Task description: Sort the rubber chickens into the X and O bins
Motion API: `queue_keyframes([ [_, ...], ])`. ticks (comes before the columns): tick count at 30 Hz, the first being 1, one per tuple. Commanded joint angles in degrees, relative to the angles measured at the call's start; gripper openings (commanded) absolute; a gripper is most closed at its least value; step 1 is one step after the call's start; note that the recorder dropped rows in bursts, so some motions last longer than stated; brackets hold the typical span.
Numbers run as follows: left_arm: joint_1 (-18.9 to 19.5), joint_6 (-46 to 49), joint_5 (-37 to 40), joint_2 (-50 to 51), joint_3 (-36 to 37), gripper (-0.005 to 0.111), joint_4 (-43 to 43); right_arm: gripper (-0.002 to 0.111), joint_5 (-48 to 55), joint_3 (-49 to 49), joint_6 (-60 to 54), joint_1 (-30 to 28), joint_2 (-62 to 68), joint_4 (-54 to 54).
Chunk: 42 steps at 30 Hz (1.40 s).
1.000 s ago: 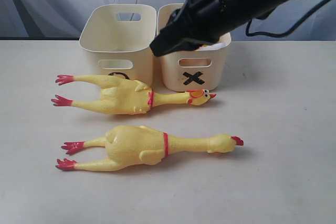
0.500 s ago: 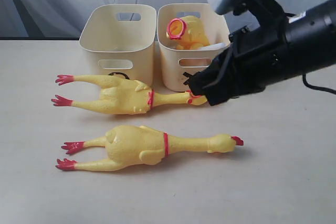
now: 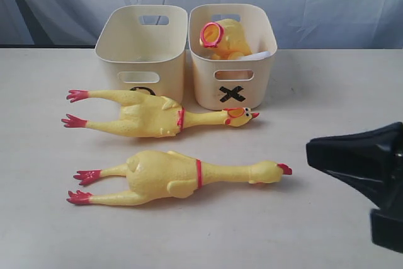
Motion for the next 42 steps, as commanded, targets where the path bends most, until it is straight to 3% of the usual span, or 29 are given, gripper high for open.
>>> queue_keyframes([
  [1, 0.08, -0.18, -6.91, -0.22, 0.13, 0.0, -0.78, 0.0, 3.0, 1.15, 2.01, -0.27, -8.13, 0.31],
  [6, 0.08, -0.29, -21.28, -0.22, 0.13, 0.0, -6.34, 0.0, 7.81, 1.15, 6.05, -0.27, -21.12, 0.07],
  [12, 0.08, -1.85, -29.08, -0.22, 0.13, 0.0, -6.34, 0.0, 10.64, 1.15, 7.02, -0.27, -31.37, -1.7],
  [13, 0.08, -4.05, -30.77, -0.22, 0.13, 0.0, -6.69, 0.0, 11.08, 1.15, 7.39, -0.27, -32.38, -2.15],
  [14, 0.08, -13.1, -33.83, -0.22, 0.13, 0.0, -7.66, 0.0, 11.88, 1.15, 8.79, -0.27, -34.26, -4.09],
  [16, 0.08, -22.55, -36.66, -0.22, 0.13, 0.0, -8.97, 0.0, 12.26, 1.15, 11.02, -0.27, -35.79, -6.76],
  [19, 0.08, -30.12, -37.92, -0.22, 0.13, 0.0, -8.35, 0.0, 11.8, 0.99, 15.16, -0.27, -38.53, -14.36],
  [30, 0.08, -33.23, -41.02, -0.22, 0.13, 0.0, -7.36, 0.0, 14.34, -4.24, 34.89, -0.27, -39.23, -49.26],
  [34, 0.08, -42.73, -37.27, -0.22, 0.13, 0.0, 5.73, 0.0, 16.56, -4.84, 36.42, -0.27, -39.23, -56.59],
  [42, 0.08, -81.18, -37.41, 0.74, -3.94, 0.0, 55.41, 0.0, 22.43, -4.84, 36.42, 0.41, -39.23, -60.53],
])
